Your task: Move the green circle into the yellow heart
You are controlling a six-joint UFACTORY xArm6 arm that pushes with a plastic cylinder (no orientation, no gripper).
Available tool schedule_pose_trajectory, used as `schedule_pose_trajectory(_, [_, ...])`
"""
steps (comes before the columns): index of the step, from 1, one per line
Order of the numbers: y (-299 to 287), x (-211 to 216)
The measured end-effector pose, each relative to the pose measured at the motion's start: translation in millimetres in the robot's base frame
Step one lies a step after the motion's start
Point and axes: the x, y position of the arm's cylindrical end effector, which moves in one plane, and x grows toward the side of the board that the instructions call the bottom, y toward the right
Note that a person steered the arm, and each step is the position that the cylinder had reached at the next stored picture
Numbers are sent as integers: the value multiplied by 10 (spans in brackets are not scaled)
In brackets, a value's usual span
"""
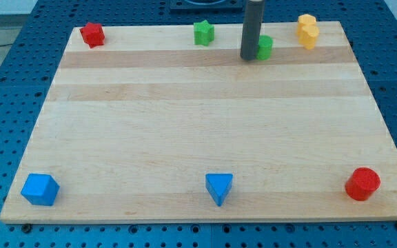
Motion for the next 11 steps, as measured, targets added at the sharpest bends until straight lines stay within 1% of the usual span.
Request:
schedule_pose_trajectory(1, [111,-177])
schedule_pose_trajectory(2, [404,-180])
schedule_pose_trajectory(3, [384,-127])
schedule_pose_trajectory(4, [220,33])
schedule_pose_trajectory(6, [819,36])
schedule_pose_trajectory(7, [833,-6])
schedule_pose_trajectory(8, [210,10])
schedule_pose_trajectory(9, [-516,-127])
schedule_pose_trajectory(11, [-1447,-283])
